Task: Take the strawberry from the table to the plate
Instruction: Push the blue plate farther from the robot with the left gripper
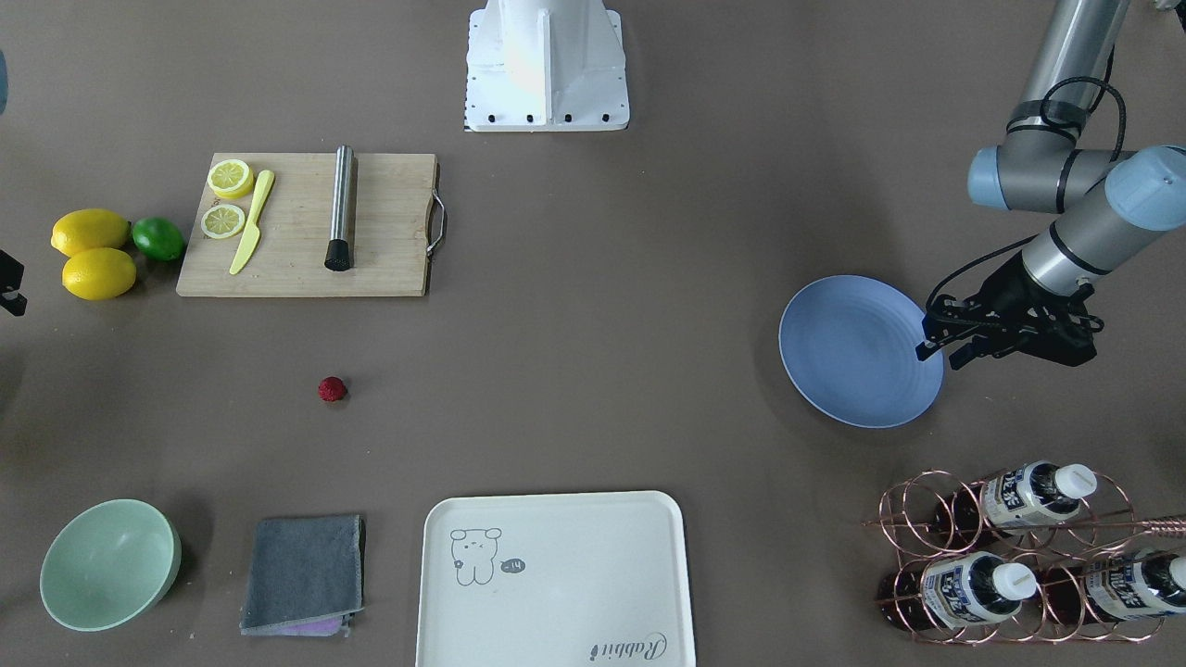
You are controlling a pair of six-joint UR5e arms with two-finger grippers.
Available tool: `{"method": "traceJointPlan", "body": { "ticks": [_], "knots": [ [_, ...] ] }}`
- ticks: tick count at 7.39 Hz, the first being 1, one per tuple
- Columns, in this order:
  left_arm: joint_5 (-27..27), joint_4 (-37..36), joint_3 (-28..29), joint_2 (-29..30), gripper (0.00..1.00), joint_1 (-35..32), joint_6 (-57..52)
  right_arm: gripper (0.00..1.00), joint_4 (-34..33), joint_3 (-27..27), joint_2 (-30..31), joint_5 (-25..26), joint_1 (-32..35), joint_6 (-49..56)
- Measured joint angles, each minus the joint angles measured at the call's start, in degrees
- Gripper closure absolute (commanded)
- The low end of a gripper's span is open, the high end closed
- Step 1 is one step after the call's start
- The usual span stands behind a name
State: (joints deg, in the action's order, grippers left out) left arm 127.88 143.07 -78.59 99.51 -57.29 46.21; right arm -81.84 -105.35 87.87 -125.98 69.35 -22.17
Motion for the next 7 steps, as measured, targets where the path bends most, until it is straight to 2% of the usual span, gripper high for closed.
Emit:
{"method": "traceJointPlan", "body": {
  "ticks": [1, 2, 3, 4, 5, 6, 7],
  "knots": [
    [0.0, 0.01, 0.29, 0.07, 0.5, 0.0, -0.07, 0.01, 0.12, 0.06, -0.03, 0.02, 0.0, -0.01],
    [0.0, 0.02, 0.4, 0.23, 0.69, -0.01, -0.1, 0.01, 0.17, 0.1, -0.05, 0.03, 0.0, 0.0],
    [-0.03, 0.02, 0.45, 0.45, 0.81, 0.1, -0.03, 0.01, 0.19, 0.12, -0.08, 0.03, -0.03, 0.01],
    [-0.11, 0.0, 0.5, 0.65, 0.82, 0.3, 0.13, 0.01, 0.19, 0.14, -0.11, 0.03, -0.06, 0.01],
    [-0.14, -0.02, 0.73, 1.0, 0.88, 0.46, 0.17, 0.01, 0.19, 0.17, -0.16, 0.03, -0.07, -0.03],
    [-0.18, 0.0, 1.18, 1.51, 1.0, 0.59, 0.13, 0.01, 0.19, 0.2, -0.23, 0.05, -0.09, -0.05],
    [-0.22, 0.01, 1.5, 1.95, 1.0, 0.64, 0.1, 0.01, 0.19, 0.22, -0.26, 0.07, -0.09, -0.06]
  ]
}}
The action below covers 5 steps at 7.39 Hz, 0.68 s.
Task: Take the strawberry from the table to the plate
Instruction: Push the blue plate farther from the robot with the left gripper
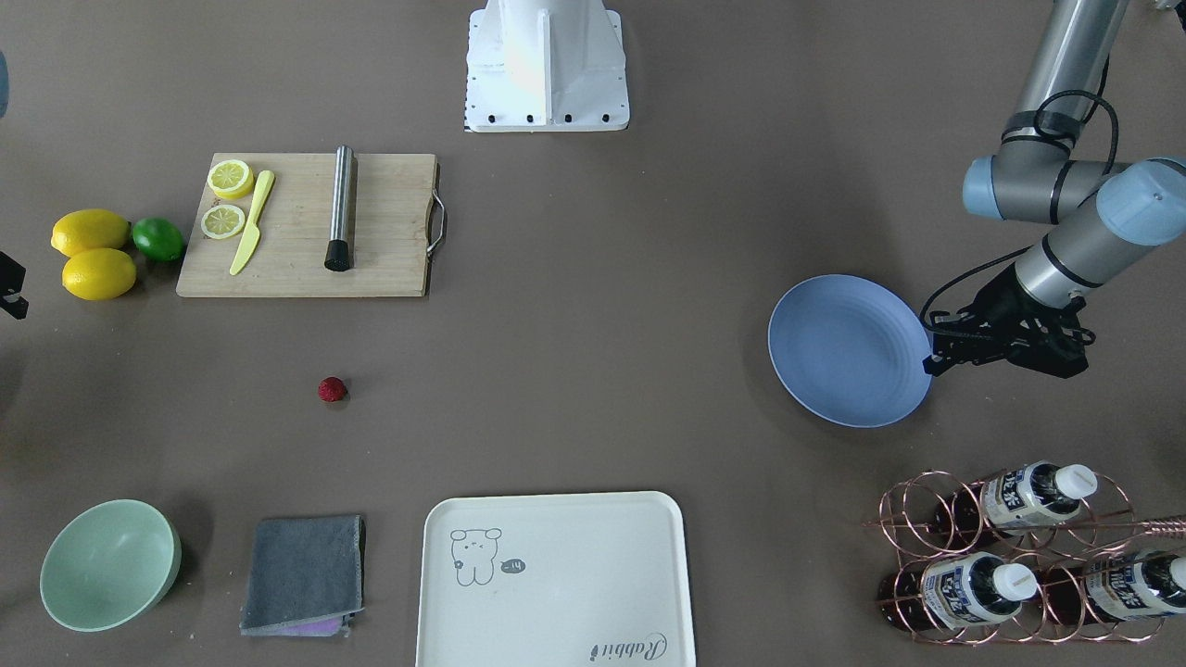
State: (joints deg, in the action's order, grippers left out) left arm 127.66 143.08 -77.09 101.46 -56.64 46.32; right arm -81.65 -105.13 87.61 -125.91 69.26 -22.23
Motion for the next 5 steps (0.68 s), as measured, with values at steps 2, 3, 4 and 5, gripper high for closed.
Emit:
{"method": "traceJointPlan", "body": {
  "ticks": [2, 3, 4, 5],
  "knots": [
    [0.02, 0.01, -0.08, 0.88, 1.0, 0.0, 0.43, 0.01, 0.0, 0.02, 0.06, -0.03, 0.0, -0.01],
    [0.17, -0.08, -0.29, 1.45, 1.0, -0.18, 0.67, 0.01, 0.0, 0.02, 0.13, -0.04, 0.0, -0.01],
    [0.3, -0.32, -0.57, 2.51, 1.0, -0.44, 2.08, 0.01, -0.02, 0.01, 0.16, -0.02, 0.0, -0.01],
    [0.34, -0.51, -0.93, 4.0, 1.0, -0.41, 5.25, 0.01, -0.05, 0.04, 0.19, 0.02, 0.0, -0.01]
  ]
}}
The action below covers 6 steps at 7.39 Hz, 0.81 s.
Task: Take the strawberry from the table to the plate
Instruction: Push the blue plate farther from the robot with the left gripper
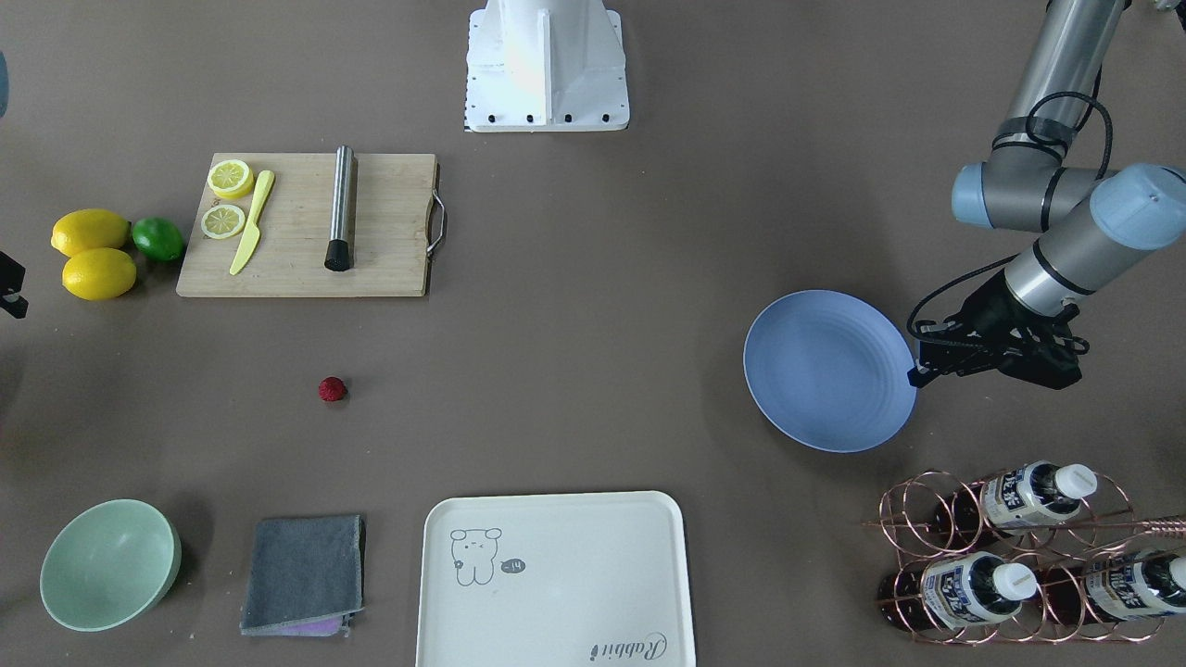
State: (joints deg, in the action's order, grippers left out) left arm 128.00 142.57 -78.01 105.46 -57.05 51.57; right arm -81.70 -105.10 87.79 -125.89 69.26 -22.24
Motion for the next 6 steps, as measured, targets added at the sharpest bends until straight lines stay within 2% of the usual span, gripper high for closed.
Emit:
{"method": "traceJointPlan", "body": {
  "ticks": [3, 6],
  "knots": [
    [-0.58, -0.67, -0.37, 6.76, 1.0, 3.09, 12.3, 0.01, -0.04, 0.06, -0.06, -0.1, 0.0, 0.0],
    [-8.37, -5.42, -0.66, 14.27, 1.0, 11.23, 19.37, 0.01, -0.04, 0.12, 0.06, -0.11, 0.0, 0.02]
  ]
}}
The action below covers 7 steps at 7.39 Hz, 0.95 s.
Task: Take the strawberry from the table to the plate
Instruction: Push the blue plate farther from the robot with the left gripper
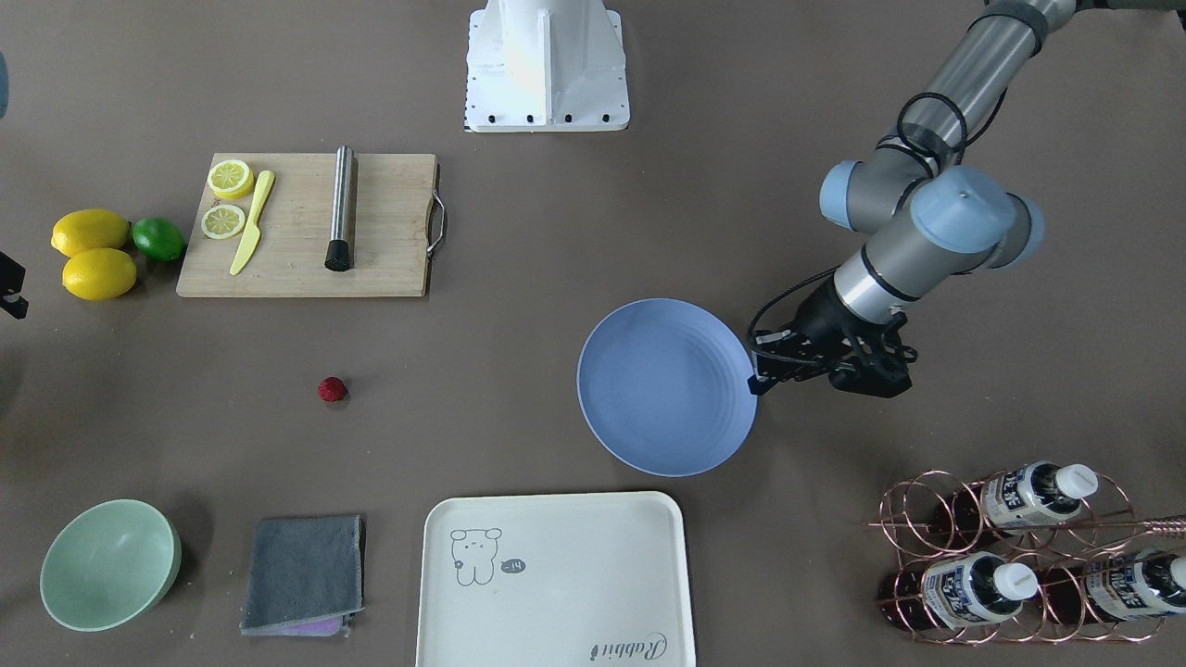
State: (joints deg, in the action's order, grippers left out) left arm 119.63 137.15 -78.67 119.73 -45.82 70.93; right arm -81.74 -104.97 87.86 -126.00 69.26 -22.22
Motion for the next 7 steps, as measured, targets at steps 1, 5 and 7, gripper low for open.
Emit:
{"method": "traceJointPlan", "body": {
  "ticks": [1, 5, 7],
  "knots": [
    [-2.72, -3.22, -0.47, 2.13, 1.0, 2.39, 0.62, 0.01, 0.0, 0.0, 0.11, -0.01, 0.0, 0.02],
    [-10.64, -8.86, -2.86, 3.81, 1.0, 8.3, 0.96, 0.01, -0.04, -0.05, 0.45, -0.27, 0.03, -0.01],
    [-12.78, -9.57, -3.99, 3.83, 0.05, 9.71, 1.0, 0.01, -0.05, -0.05, 0.43, -0.43, 0.02, -0.02]
  ]
}}
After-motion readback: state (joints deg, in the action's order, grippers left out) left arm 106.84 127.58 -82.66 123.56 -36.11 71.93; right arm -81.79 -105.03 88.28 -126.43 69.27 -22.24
